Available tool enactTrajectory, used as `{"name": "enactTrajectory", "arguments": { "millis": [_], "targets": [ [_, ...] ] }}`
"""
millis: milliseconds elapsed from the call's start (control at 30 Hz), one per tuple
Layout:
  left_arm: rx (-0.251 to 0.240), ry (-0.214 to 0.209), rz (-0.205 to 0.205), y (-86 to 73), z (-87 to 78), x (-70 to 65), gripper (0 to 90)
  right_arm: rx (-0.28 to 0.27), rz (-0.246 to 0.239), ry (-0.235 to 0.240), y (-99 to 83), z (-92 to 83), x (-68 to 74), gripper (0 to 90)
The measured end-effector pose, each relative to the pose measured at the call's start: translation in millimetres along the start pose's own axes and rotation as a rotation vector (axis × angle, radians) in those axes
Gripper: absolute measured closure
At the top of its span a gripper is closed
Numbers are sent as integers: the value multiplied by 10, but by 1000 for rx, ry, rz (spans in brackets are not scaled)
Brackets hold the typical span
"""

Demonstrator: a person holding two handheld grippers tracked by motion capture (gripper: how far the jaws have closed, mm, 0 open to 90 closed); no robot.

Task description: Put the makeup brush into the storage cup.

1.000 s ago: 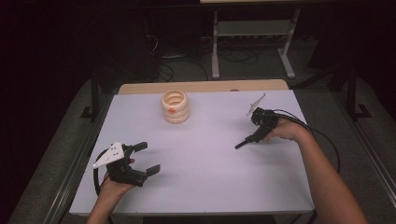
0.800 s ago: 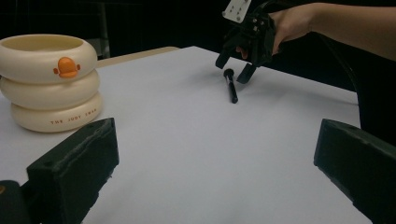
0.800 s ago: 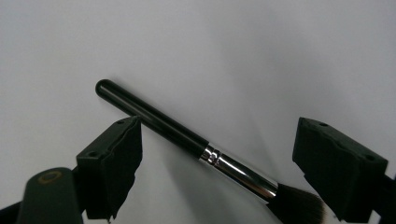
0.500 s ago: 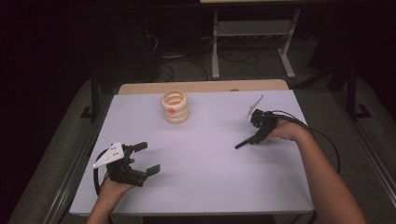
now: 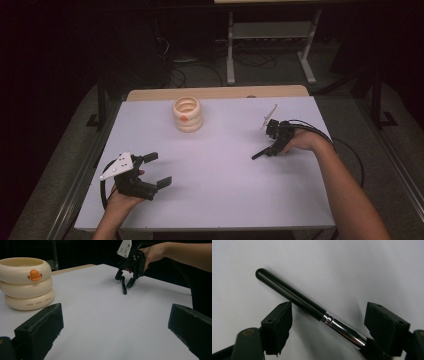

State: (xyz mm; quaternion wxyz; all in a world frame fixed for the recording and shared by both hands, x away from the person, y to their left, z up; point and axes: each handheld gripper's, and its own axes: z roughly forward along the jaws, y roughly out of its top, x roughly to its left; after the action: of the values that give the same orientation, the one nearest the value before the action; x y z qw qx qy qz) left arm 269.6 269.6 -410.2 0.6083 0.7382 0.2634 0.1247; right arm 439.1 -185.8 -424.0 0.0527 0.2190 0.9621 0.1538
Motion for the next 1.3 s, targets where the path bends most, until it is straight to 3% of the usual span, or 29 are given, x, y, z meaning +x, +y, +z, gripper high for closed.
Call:
{"name": "enactTrajectory", "arguments": {
  "millis": [567,1300],
  "targets": [
    [1,-3,1,1,1,2,0,44,-25,20,10,1,17,367],
    [3,-5,-3,5,-5,0,0,105,30,47,-3,-42,-15,627]
  ]
}}
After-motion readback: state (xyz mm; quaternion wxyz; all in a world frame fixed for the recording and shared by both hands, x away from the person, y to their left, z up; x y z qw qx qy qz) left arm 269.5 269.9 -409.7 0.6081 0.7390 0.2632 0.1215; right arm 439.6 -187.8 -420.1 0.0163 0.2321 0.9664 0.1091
